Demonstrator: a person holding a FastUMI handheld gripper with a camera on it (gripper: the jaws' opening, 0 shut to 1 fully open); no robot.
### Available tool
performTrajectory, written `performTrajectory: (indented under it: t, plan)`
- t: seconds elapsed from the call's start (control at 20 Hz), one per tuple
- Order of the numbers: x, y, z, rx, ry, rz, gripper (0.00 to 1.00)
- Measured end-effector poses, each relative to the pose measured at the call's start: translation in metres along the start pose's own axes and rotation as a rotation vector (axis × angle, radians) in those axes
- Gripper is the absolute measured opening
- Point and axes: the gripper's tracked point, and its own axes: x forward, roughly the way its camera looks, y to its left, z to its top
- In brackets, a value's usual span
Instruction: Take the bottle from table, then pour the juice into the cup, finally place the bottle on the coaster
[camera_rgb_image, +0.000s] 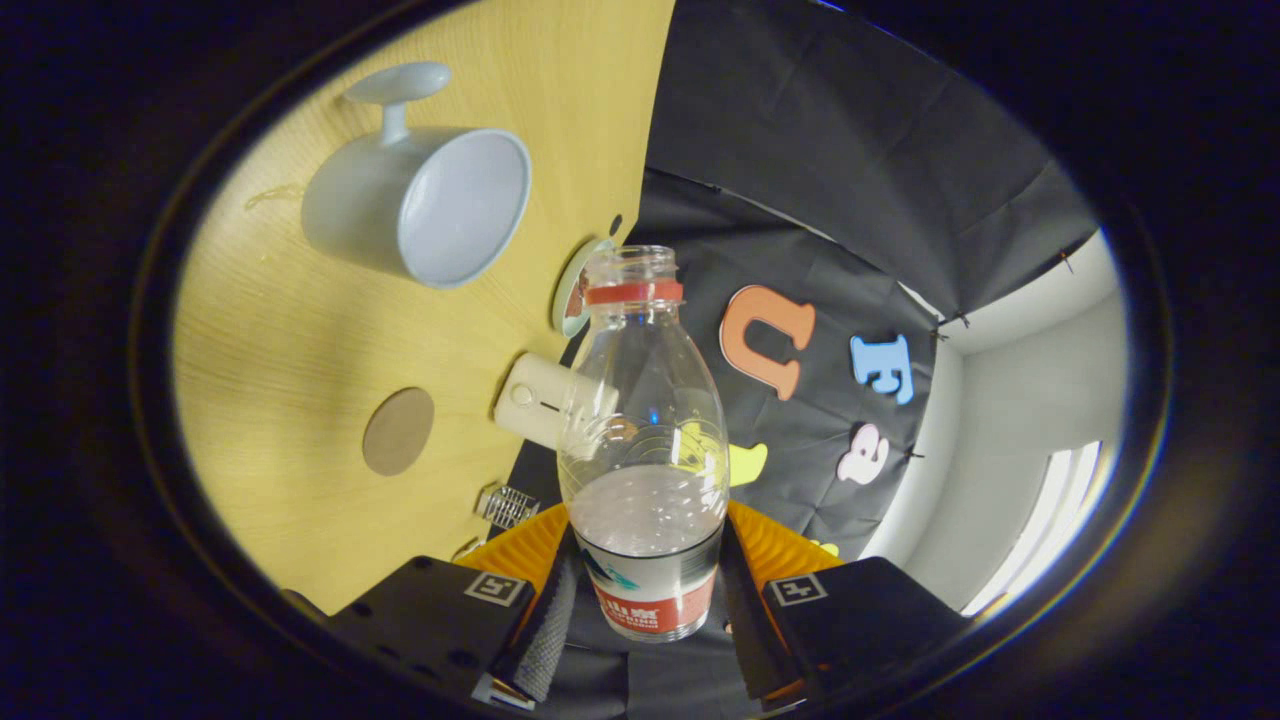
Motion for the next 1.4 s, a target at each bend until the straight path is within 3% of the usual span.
performTrajectory:
  t: [0.25,0.4,0.65,1.05,1.4]
  plan:
    - [-0.001,0.03,-0.019,0.264,0.062,0.118,0.74]
    - [-0.009,0.047,-0.024,0.51,0.091,0.202,0.74]
    - [-0.018,0.052,-0.035,0.869,0.115,0.254,0.74]
    - [-0.021,0.03,-0.069,1.382,0.133,0.245,0.74]
    - [-0.012,-0.019,-0.097,1.567,0.076,0.113,0.74]
